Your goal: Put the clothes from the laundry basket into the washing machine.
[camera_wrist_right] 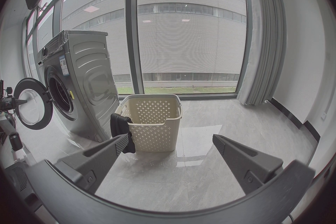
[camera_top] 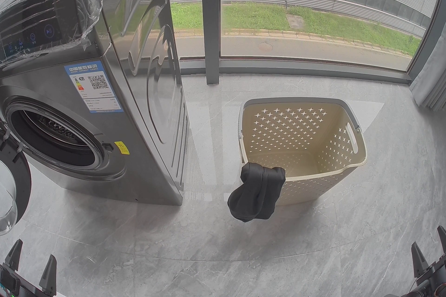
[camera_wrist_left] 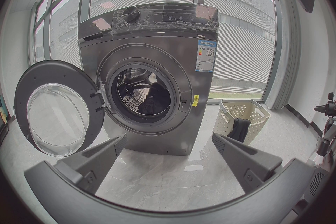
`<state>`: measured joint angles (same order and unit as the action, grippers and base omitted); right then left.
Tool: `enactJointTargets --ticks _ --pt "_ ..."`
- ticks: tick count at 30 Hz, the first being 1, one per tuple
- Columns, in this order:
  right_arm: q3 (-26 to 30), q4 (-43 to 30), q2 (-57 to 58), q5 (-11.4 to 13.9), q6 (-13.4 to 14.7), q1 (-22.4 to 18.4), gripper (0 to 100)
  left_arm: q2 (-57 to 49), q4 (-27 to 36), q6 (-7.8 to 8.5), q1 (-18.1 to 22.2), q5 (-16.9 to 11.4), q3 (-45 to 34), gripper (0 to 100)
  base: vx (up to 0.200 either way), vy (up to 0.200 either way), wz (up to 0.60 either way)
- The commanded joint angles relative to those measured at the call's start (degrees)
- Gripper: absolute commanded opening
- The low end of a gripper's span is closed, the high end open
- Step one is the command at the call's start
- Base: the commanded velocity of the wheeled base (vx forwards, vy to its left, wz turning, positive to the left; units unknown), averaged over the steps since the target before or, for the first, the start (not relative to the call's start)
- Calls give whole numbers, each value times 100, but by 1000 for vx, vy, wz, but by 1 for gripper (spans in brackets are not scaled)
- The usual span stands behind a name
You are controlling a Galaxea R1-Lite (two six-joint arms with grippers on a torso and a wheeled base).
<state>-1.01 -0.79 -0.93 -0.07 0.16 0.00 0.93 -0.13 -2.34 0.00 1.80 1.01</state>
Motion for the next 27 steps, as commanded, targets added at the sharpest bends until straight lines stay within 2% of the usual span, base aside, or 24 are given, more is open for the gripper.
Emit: enactJointTargets --ticks 1,3,4,5,7,8,10,12,15,18,19,22,23,27 --pt "-250 273 57 16 54 9 100 -66 -4 -3 0 4 -101 100 0 0 0" --pt "-839 422 -48 -54 178 53 100 -66 -4 -3 0 4 -101 100 0 0 0" --pt "-1402 378 -320 -45 274 79 100 -66 -4 6 0 -5 -101 100 0 0 0" --pt "-1665 308 -558 -28 283 79 100 -66 -4 6 0 -13 -101 100 0 0 0" --pt "-1894 132 -821 25 265 79 100 -66 -4 6 0 -13 -101 100 0 0 0" --pt "-1955 -44 -1059 201 257 88 100 -66 -4 6 0 -13 -101 100 0 0 0" --pt "-1894 -61 -1621 640 292 105 100 -66 -4 6 0 -13 -101 100 0 0 0" --pt "-1859 18 -2368 921 353 97 100 -66 -4 6 0 -13 -101 100 0 0 0" --pt "-1797 308 -3010 1018 503 167 100 -66 -4 6 0 -13 -101 100 0 0 0" --pt "-1727 571 -3441 1185 459 387 100 -66 -4 6 0 -13 -101 100 0 0 0" --pt "-1683 756 -3775 1203 415 642 100 -66 -4 14 0 -22 -101 100 0 0 0" --pt "-1665 932 -4126 1194 415 1046 100 -66 -4 14 0 -22 -101 100 0 0 0" --pt "-1674 1081 -4407 1185 459 1336 100 -66 -4 14 0 -22 -101 100 0 0 0" --pt "-1692 1442 -5067 1141 538 1538 100 -66 -4 14 0 -22 -101 100 0 0 0"
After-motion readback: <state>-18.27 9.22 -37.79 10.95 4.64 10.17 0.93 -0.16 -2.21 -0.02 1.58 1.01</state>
